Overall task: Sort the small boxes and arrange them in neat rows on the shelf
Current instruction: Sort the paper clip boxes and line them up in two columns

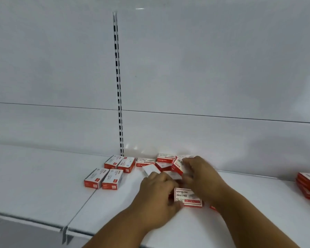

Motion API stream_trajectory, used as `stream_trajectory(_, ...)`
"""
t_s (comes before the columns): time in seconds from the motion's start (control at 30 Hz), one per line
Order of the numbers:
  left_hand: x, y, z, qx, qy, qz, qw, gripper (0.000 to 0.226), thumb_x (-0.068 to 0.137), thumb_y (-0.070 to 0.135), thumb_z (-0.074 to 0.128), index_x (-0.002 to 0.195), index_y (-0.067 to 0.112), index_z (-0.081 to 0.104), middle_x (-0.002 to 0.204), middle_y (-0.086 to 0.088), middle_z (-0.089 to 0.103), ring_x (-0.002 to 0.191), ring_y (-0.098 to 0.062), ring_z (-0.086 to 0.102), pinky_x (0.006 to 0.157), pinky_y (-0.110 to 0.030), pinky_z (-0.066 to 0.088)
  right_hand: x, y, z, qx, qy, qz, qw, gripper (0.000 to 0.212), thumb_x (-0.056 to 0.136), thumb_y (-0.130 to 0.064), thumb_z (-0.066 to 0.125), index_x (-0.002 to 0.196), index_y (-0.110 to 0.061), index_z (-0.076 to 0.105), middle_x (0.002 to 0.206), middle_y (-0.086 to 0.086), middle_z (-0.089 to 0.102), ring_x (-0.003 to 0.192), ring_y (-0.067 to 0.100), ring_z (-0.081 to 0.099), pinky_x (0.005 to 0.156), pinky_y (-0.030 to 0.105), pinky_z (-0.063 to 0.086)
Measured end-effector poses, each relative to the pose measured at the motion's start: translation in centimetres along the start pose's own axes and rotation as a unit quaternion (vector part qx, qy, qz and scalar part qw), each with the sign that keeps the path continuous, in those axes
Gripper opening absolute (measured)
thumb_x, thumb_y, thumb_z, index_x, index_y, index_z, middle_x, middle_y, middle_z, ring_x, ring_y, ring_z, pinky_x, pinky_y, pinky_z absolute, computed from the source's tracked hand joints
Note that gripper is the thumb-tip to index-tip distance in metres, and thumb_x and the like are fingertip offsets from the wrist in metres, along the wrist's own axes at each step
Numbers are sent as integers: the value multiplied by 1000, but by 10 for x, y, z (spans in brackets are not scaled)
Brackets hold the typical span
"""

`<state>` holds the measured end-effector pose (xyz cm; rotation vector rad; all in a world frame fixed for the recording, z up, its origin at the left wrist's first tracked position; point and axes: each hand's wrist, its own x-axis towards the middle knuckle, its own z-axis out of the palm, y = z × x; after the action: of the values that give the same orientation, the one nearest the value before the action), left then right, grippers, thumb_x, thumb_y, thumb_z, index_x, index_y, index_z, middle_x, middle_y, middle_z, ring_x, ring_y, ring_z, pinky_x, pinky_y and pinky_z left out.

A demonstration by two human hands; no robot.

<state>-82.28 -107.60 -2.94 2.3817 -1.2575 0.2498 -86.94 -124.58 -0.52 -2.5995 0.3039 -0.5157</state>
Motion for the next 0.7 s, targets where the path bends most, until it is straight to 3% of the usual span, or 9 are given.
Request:
stream_trajectory(0.1,-2,1,-6,-69,47,-44,995,20,89,46,65,105,40,54,109,25,50,107,1,42,96,-21,39,-5,-10,-8,221,57,85,970,21,102,-24,42,107,-30,61,101,-8,68,87,5,64,65,18,48)
stream_trajectory(0.23,-2,-8,-13,-256,96,-175,946,12,91,30,69,94,34,58,99,19,65,88,4,63,65,-5,47,-3,-17,-17,442,86,183,874,33,105,-23,36,104,-16,68,90,7,72,66,12,65,49,21,46)
stream_trajectory(0.3,-1,-12,-16,-337,130,-213,908,13,89,25,70,93,32,60,93,15,71,80,3,67,58,-7,48,-5,-17,-15,480,67,174,858,30,104,-25,42,102,-12,68,84,12,72,60,15,62,49,24,46)
stream_trajectory(0.4,0,-15,-18,-403,169,-241,867,20,88,20,72,99,34,62,96,16,71,85,-1,69,58,-11,51,-6,-16,-8,508,26,136,850,20,101,-17,50,107,-7,67,88,15,74,69,23,64,58,33,49)
stream_trajectory(0.57,1,-14,-18,-398,168,-258,864,27,90,21,70,97,44,60,101,19,70,91,-4,68,62,-15,54,-8,-18,-2,555,-16,130,822,22,93,7,54,112,-2,60,99,16,74,87,31,73,69,39,56)
stream_trajectory(0.63,2,-14,-18,-411,170,-266,855,26,90,18,70,95,41,62,100,17,72,90,-3,70,65,-15,53,-9,-17,-1,578,-24,123,807,24,90,12,55,112,2,57,101,19,73,87,33,73,66,37,58)
stream_trajectory(0.7,1,-13,-18,-421,169,-270,849,24,90,15,70,96,37,63,98,16,74,89,-1,70,68,-16,52,-10,-18,-1,555,-20,120,823,21,91,10,57,109,0,57,98,16,75,83,29,74,58,28,57)
